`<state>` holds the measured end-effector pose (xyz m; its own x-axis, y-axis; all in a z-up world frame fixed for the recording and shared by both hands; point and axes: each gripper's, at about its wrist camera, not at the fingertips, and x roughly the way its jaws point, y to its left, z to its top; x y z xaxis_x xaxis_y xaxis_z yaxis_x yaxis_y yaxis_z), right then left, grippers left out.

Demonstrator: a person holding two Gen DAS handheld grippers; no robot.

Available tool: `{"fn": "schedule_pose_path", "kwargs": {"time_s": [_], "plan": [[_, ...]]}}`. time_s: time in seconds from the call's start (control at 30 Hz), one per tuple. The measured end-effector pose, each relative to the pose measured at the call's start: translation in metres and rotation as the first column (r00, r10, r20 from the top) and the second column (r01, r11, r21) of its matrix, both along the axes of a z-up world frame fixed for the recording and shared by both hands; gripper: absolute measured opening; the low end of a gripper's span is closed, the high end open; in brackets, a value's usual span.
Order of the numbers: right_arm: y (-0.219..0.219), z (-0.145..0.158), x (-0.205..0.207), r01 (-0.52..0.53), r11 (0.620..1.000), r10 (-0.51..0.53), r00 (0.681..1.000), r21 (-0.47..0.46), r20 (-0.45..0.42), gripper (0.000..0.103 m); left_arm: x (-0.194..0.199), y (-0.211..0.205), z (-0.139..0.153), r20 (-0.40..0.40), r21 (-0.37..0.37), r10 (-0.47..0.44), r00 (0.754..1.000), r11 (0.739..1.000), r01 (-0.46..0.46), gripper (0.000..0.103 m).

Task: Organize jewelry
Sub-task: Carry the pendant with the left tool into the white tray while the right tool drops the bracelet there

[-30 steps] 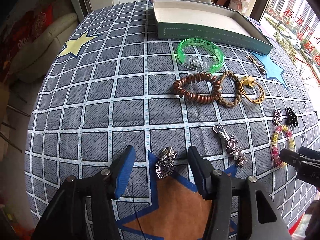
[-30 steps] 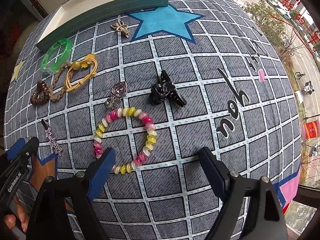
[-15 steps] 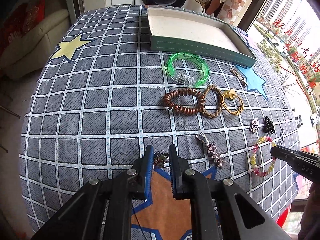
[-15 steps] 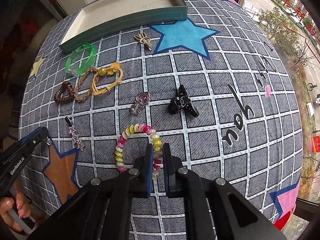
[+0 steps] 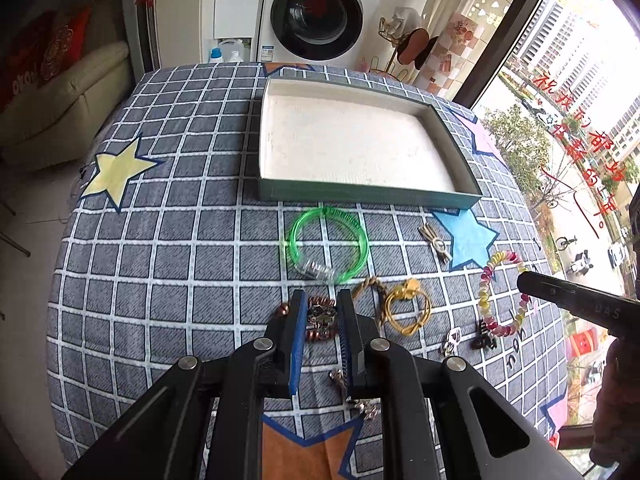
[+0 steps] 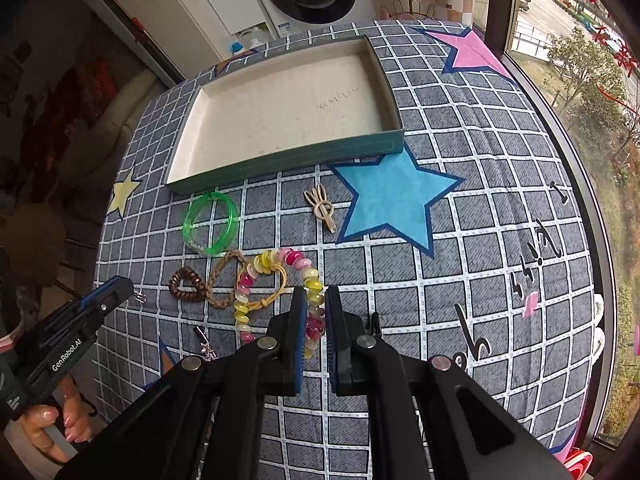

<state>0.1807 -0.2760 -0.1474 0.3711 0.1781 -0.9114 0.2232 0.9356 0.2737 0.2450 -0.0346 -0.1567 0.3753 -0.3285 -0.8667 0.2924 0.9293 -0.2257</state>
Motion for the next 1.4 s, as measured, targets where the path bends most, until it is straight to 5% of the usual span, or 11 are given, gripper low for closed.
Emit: {"fn": "schedule_pose_path", "kwargs": {"time_s": [0.37, 0.83, 1.4], "plan": [[-0.042, 0.012, 0.11, -0.03, 0.999, 0.027, 0.996, 0.029, 0.08, 0.01, 0.097, -0.055, 0.012, 0.063, -0.001, 0.031, 0.998, 1.0, -0.031, 0.028], [-0.068, -0.037, 0.215, -0.043, 0.999, 0.042, 0.999, 0.022, 0.034, 0.01, 0.185, -0.106, -0.044, 0.048, 0.112, 0.07, 0.996, 0.991, -0.075, 0.028], [-0.073, -0.08, 0.236, -0.054, 0.998, 0.054, 0.998, 0.01, -0.023, 0.01, 0.199, -0.132, -0.082, 0.047, 0.296, 0.031, 0.998, 0.954, -0.044, 0.028]]}}
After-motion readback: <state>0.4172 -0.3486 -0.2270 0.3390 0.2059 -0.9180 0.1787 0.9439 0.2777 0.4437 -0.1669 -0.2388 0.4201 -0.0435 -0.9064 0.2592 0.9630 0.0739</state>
